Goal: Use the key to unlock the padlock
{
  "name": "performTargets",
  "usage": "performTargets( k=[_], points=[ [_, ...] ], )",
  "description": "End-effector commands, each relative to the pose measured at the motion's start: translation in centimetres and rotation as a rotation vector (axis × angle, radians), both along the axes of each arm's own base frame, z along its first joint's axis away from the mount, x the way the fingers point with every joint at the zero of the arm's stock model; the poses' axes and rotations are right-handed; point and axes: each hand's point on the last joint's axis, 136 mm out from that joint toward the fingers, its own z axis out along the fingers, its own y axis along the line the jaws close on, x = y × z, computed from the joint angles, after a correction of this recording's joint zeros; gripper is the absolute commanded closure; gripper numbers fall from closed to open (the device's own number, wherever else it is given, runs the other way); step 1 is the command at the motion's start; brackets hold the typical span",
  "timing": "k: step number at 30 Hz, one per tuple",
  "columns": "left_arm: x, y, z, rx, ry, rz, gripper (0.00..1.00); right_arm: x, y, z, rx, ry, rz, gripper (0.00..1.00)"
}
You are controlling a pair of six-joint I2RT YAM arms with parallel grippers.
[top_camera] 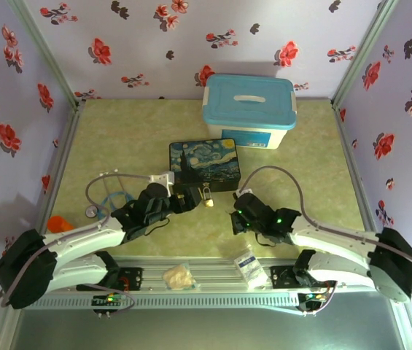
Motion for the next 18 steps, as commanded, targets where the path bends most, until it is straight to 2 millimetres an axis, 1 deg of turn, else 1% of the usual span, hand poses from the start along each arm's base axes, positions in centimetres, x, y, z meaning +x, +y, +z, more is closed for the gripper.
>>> performTargets(
  k=[1, 4, 6, 10, 13, 15, 17, 18],
  points=[
    [-0.4, -1.5, 1.8, -0.107, -0.035, -0.049, 0.0, -0.4, 0.7, 2.2, 0.035, -0.069, 0.118, 1.0],
    [-0.5, -2.1, 2.8, -0.164, -0.031, -0.059, 0.0, -0.3, 1.8, 5.1, 0.12, -0.143, 0.171, 1.0],
    [-0.6, -2.6, 3.3, -0.191, -0.022, -0.068, 0.0, -0.4, 2.5, 6.5, 0.182, -0.185, 0.201, 1.0],
    [-1.3, -4.4, 4.5, -0.296, -0.003, -0.12, 0.0, -0.7, 4.2, 9.0, 0.297, -0.25, 0.266, 1.0],
    [-1.7, -5.6, 5.0, -0.353, 0.002, -0.15, 0.02, -0.4, 5.1, 9.6, 0.311, -0.256, 0.287, 1.0],
    [-1.8, -6.2, 4.8, -0.357, 0.005, -0.16, 0.05, -0.3, 5.7, 9.8, 0.315, -0.255, 0.296, 1.0],
    [-1.9, -6.5, 4.5, -0.357, 0.011, -0.164, 0.11, 0.0, 6.0, 9.6, 0.309, -0.248, 0.298, 1.0],
    [-1.8, -6.5, 4.4, -0.359, 0.014, -0.161, 0.11, 0.1, 6.2, 9.6, 0.306, -0.246, 0.299, 1.0]
  ],
)
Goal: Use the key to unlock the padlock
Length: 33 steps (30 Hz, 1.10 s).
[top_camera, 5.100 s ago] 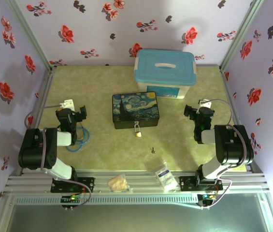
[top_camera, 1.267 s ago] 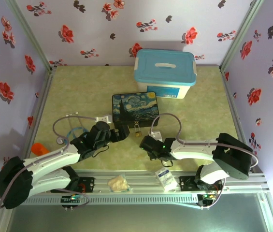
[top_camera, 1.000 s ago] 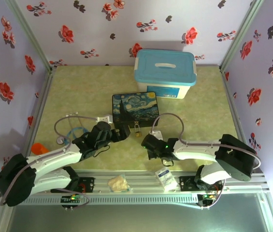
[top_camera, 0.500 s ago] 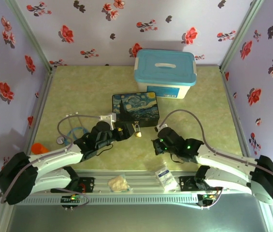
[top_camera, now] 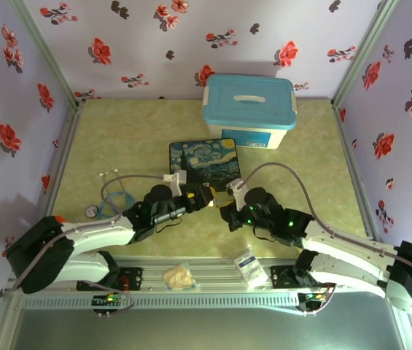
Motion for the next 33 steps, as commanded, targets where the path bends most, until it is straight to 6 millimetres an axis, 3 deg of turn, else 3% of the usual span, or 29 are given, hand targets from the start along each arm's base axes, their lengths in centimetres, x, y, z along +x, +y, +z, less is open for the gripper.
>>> performTargets(
  k=[1, 8, 10, 13, 17, 21, 25, 28, 31, 32, 33],
  points=[
    [-0.1, -0.8, 1.6, -0.084, -0.024, -0.016, 0.11, 0.6, 1.4, 2.0, 0.045, -0.043, 0.031, 1.0],
    [0.0, -0.8, 0.7, -0.042, 0.0, -0.005, 0.15, 0.7, 1.2, 1.2, 0.033, -0.027, 0.016, 1.0],
    [0.0, -1.1, 0.3, -0.045, 0.016, -0.013, 0.25, 0.8, 1.2, 1.3, 0.042, -0.034, 0.01, 1.0],
    [0.1, -1.5, -0.3, -0.029, 0.032, -0.019, 0.49, 0.9, 1.1, 1.1, 0.024, -0.034, 0.008, 1.0],
    [0.0, -2.4, -0.1, -0.021, 0.029, -0.052, 0.5, 0.9, 1.0, 0.8, 0.004, -0.029, 0.01, 1.0],
    [0.0, -2.3, -0.2, 0.008, 0.023, -0.054, 0.63, 1.0, 0.7, 0.5, -0.007, -0.03, -0.005, 1.0],
    [-0.1, -2.6, -0.1, -0.008, 0.024, -0.065, 0.88, 1.2, 0.5, 0.0, -0.016, -0.027, -0.02, 1.0],
    [-0.2, -2.7, -0.2, -0.01, 0.028, -0.073, 1.0, 1.3, 0.5, -0.1, -0.023, -0.028, -0.025, 1.0],
    [-0.3, -2.6, -0.4, -0.002, 0.03, -0.073, 1.0, 1.4, 0.3, -0.2, -0.027, -0.033, -0.039, 1.0],
    [-0.3, -2.6, -0.4, -0.002, 0.027, -0.074, 1.0, 1.5, 0.1, -0.2, -0.027, -0.033, -0.047, 0.88],
    [-0.3, -2.5, -0.3, -0.003, 0.016, -0.074, 1.0, 1.6, -0.1, -0.2, -0.023, -0.032, -0.058, 0.67]
  ],
)
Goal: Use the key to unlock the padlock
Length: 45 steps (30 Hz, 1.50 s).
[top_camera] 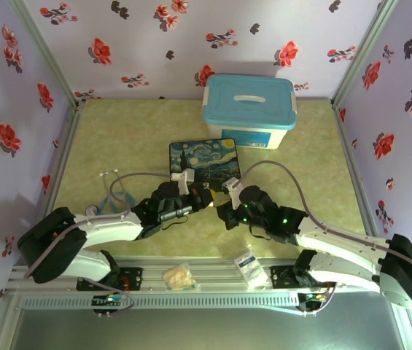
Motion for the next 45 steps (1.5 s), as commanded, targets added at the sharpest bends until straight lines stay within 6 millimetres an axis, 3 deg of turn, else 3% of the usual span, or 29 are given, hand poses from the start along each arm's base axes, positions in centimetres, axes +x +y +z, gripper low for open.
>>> performTargets(
  k=[1, 2, 6, 13, 15, 21, 29, 35, 45],
  points=[
    [-0.2, -0.3, 0.2, 0.006, -0.027, -0.019, 1.0, 0.9, -0.7, 0.7, 0.016, -0.031, -0.056, 0.51],
    [-0.1, -0.1, 0.6, -0.001, -0.043, -0.014, 1.0, 1.1, -0.8, 1.0, 0.042, -0.032, -0.067, 0.35],
    [0.7, 1.2, 2.6, -0.03, -0.126, 0.042, 1.0, 1.3, -0.4, 3.9, 0.239, -0.014, -0.053, 0.18],
    [2.0, 4.3, 7.6, -0.185, -0.254, 0.139, 1.0, 2.2, 1.1, 10.3, 0.647, 0.013, 0.058, 0.17],
    [1.7, 4.8, 9.7, -0.237, -0.324, 0.144, 1.0, 2.1, 1.8, 11.7, 0.709, 0.025, 0.094, 0.18],
    [1.4, 6.2, 12.6, -0.31, -0.409, 0.181, 1.0, 1.6, 3.2, 14.4, 0.865, 0.073, 0.185, 0.19],
    [0.9, 6.9, 14.9, -0.372, -0.473, 0.197, 1.0, 1.4, 4.2, 14.9, 0.958, 0.112, 0.233, 0.29],
    [1.0, 7.2, 14.8, -0.385, -0.475, 0.216, 1.0, 0.6, 5.9, 13.6, 0.93, 0.144, 0.268, 0.42],
    [1.2, 7.4, 14.4, -0.388, -0.467, 0.229, 1.0, 1.0, 5.2, 13.2, 0.966, 0.123, 0.223, 0.67]
  ],
)
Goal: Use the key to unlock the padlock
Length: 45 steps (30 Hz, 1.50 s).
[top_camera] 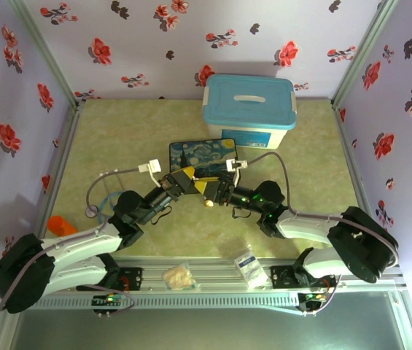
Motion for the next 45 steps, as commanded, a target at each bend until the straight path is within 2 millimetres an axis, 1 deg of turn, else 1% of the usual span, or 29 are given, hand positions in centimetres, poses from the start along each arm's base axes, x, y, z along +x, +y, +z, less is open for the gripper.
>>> performTargets(
  k=[1, 7, 8, 10, 13, 15, 16, 17, 19, 20, 23, 24, 25, 26, 29, 30, 32, 33, 35, 38, 40, 41, 42, 43, 45],
  points=[
    [0.1, 0.7, 1.0, -0.034, -0.04, 0.029, 1.0, -0.1, -0.3, 0.8, 0.042, -0.027, -0.009, 0.7],
    [0.1, 0.7, 1.0, -0.035, -0.036, 0.03, 1.0, 0.1, -0.1, 0.5, 0.039, -0.02, -0.01, 0.71],
    [0.1, 0.7, 1.0, -0.036, -0.035, 0.029, 1.0, 0.1, -0.1, 0.4, 0.038, -0.018, -0.011, 0.72],
    [0.1, 0.7, 0.9, -0.034, -0.035, 0.03, 1.0, 0.2, 0.0, 0.3, 0.039, -0.017, -0.013, 0.78],
    [0.1, 0.7, 0.8, -0.033, -0.03, 0.03, 1.0, 0.4, -0.2, 0.1, 0.039, -0.016, -0.029, 0.82],
    [0.2, 0.6, 0.5, -0.028, -0.025, 0.029, 1.0, 0.5, -0.3, 0.0, 0.042, -0.019, -0.039, 0.91],
    [0.2, 0.6, 0.3, -0.021, -0.024, 0.032, 1.0, 0.6, -0.4, -0.1, 0.042, -0.017, -0.047, 0.97],
    [0.3, 0.8, 0.0, -0.014, -0.018, 0.04, 1.0, 0.8, -0.4, -0.1, 0.042, -0.015, -0.057, 1.0],
    [0.7, 1.2, -0.7, -0.013, 0.003, 0.069, 1.0, 1.1, -0.4, -0.6, 0.026, -0.004, -0.071, 1.0],
    [0.7, 1.5, -1.9, 0.004, 0.028, 0.079, 1.0, 1.1, -0.4, -0.7, 0.019, -0.004, -0.074, 1.0],
    [0.9, 1.6, -3.2, 0.028, 0.057, 0.086, 1.0, 1.2, -0.6, -1.2, -0.002, 0.001, -0.084, 1.0],
    [1.0, 1.5, -3.4, 0.039, 0.064, 0.087, 0.89, 1.2, -0.6, -1.4, -0.01, 0.001, -0.087, 1.0],
    [1.0, 1.5, -3.8, 0.05, 0.071, 0.087, 0.66, 1.2, -0.7, -1.7, -0.023, 0.006, -0.092, 1.0],
    [1.0, 1.6, -4.0, 0.054, 0.074, 0.091, 0.5, 1.3, -0.8, -1.9, -0.036, 0.01, -0.097, 1.0],
    [1.3, 2.5, -4.3, 0.065, 0.078, 0.115, 0.46, 1.8, -1.4, -3.7, -0.128, 0.04, -0.145, 1.0],
    [1.7, 2.9, -4.8, 0.087, 0.102, 0.135, 0.43, 2.1, -1.7, -4.8, -0.186, 0.057, -0.174, 1.0],
    [2.3, 3.8, -6.7, 0.2, 0.183, 0.185, 0.37, 2.7, -2.9, -7.0, -0.316, 0.086, -0.247, 1.0],
    [2.7, 4.1, -7.4, 0.303, 0.241, 0.222, 0.37, 2.9, -3.8, -7.9, -0.379, 0.096, -0.289, 1.0],
    [2.7, 4.3, -8.9, 0.467, 0.281, 0.24, 0.34, 3.2, -5.6, -9.7, -0.487, 0.121, -0.359, 1.0],
    [2.6, 3.2, -10.7, 0.56, 0.323, 0.181, 0.31, 3.6, -8.3, -12.0, -0.605, 0.175, -0.442, 1.0],
    [2.4, 1.8, -12.3, 0.583, 0.35, 0.116, 0.3, 4.0, -10.0, -13.7, -0.702, 0.206, -0.494, 1.0],
    [2.3, 1.4, -13.0, 0.597, 0.361, 0.097, 0.26, 4.0, -10.3, -14.1, -0.725, 0.208, -0.5, 1.0],
    [2.3, 1.2, -14.2, 0.627, 0.382, 0.088, 0.23, 3.9, -10.6, -14.3, -0.738, 0.204, -0.5, 1.0],
    [2.3, 0.9, -15.2, 0.648, 0.395, 0.083, 0.23, 3.9, -10.7, -14.3, -0.746, 0.197, -0.499, 1.0],
    [2.2, 0.2, -16.4, 0.678, 0.385, 0.059, 0.23, 3.9, -10.8, -14.2, -0.751, 0.189, -0.505, 1.0]
  ],
)
